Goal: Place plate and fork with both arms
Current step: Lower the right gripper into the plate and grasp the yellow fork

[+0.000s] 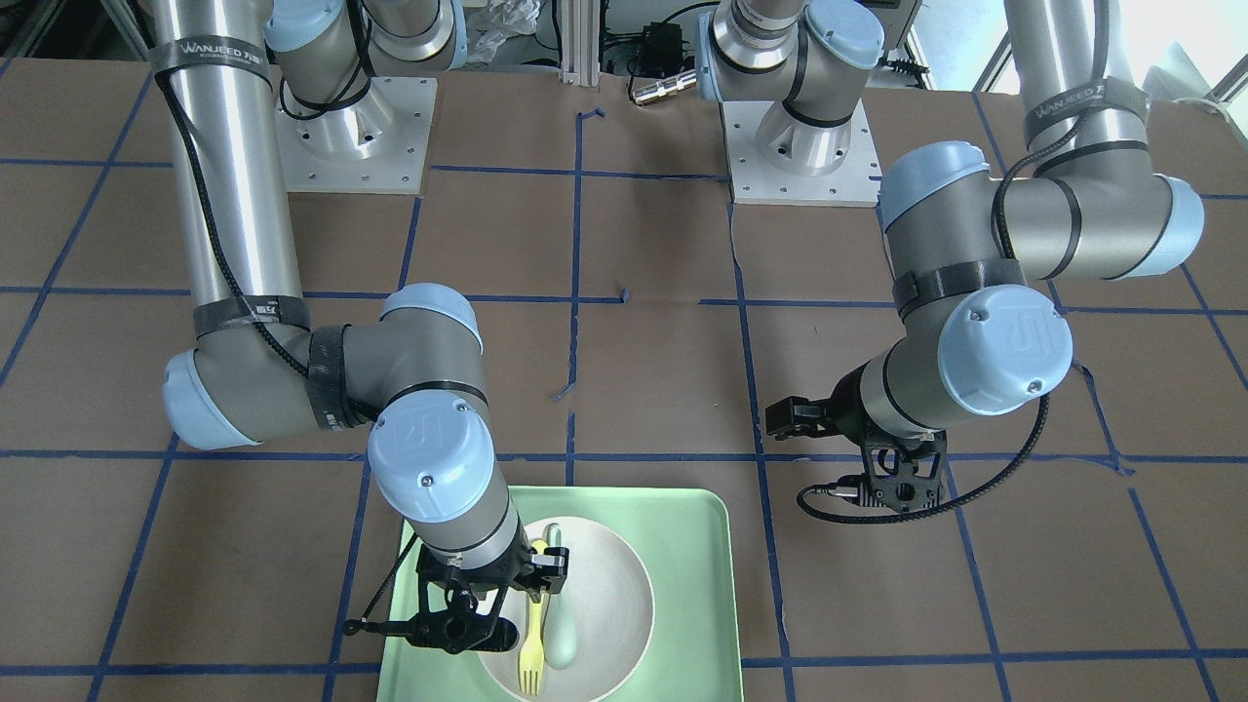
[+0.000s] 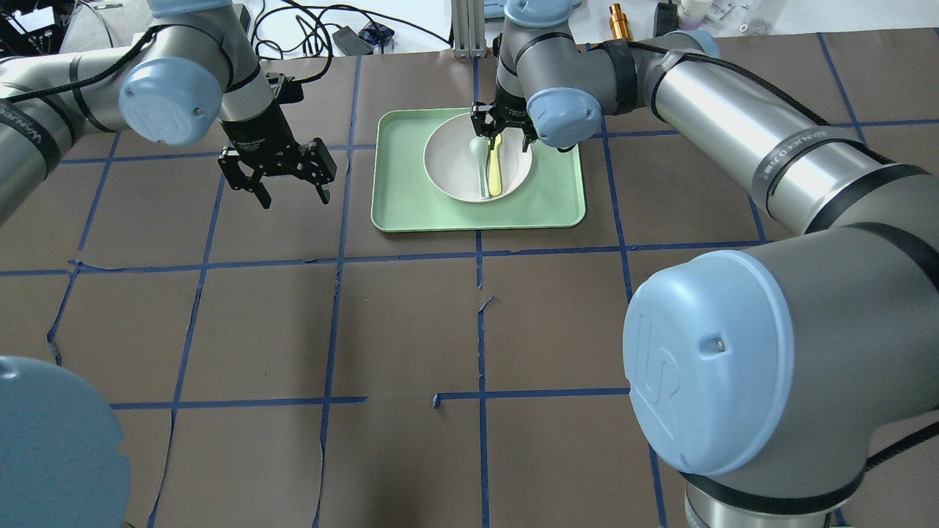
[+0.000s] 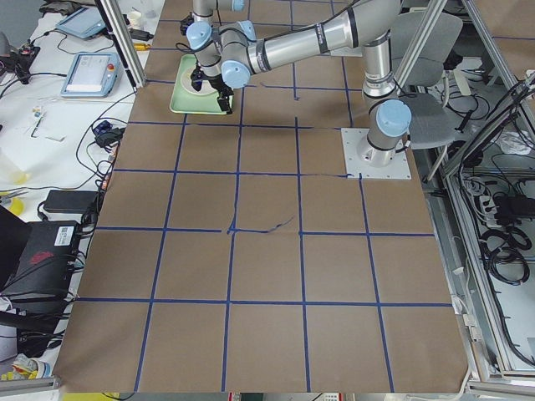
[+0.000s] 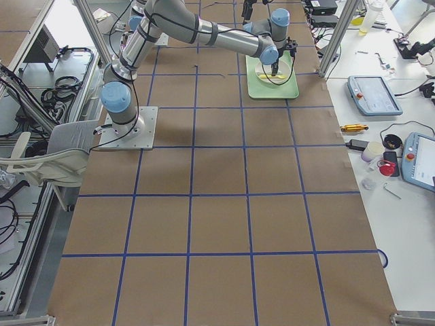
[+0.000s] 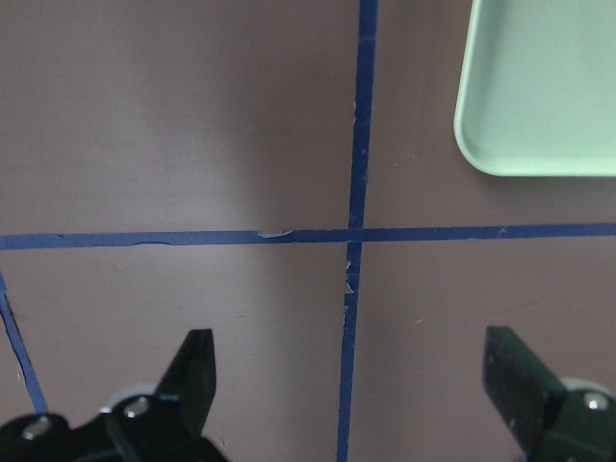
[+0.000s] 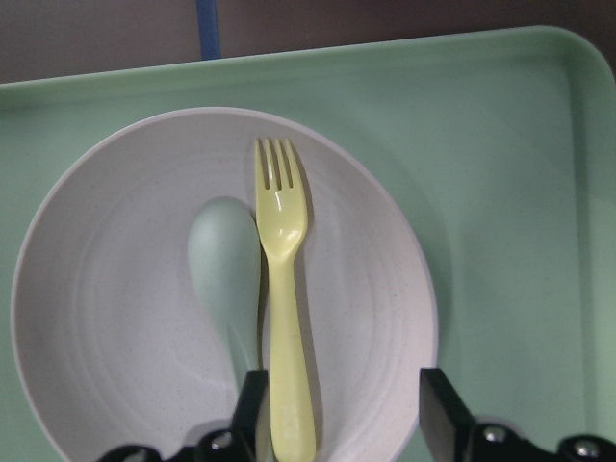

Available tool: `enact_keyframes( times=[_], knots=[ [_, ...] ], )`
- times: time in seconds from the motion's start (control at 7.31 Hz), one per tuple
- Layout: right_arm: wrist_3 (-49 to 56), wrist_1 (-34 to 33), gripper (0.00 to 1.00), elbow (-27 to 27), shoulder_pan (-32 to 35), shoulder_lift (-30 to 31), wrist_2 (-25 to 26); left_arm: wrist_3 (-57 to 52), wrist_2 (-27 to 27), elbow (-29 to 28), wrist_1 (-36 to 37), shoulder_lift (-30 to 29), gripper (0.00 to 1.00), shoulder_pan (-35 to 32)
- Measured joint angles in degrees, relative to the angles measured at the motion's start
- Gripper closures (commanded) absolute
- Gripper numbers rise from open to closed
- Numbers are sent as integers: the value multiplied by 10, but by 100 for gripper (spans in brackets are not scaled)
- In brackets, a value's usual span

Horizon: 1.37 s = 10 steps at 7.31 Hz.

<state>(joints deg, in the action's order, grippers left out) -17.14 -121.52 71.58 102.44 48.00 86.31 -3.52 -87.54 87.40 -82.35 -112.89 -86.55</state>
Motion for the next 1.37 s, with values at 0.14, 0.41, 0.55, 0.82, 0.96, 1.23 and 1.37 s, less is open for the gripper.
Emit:
enact_keyframes(
  times=[0.14, 0.41, 0.55, 0.82, 0.96, 1.23, 1.37],
  knots=[
    [-3, -2, 58, -6, 3, -9, 0, -1, 0, 9, 10, 0, 0, 0],
    [-8, -3, 53, -9, 7, -23, 0, -2, -1, 27, 35, 1, 0, 1],
    [-8, -3, 53, -9, 8, -27, 0, -2, -1, 34, 46, 1, 0, 1],
    [-9, -4, 53, -10, 9, -34, 0, -1, -1, 40, 57, 1, 0, 1],
    [-8, -6, 53, -10, 9, -36, -1, -1, -1, 42, 58, 1, 0, 1],
    [-6, -7, 53, -10, 10, -40, -1, -3, -1, 44, 59, 0, 0, 3],
    [-5, -7, 68, -10, 11, -41, 0, -4, -1, 44, 58, 0, 0, 4]
  ],
)
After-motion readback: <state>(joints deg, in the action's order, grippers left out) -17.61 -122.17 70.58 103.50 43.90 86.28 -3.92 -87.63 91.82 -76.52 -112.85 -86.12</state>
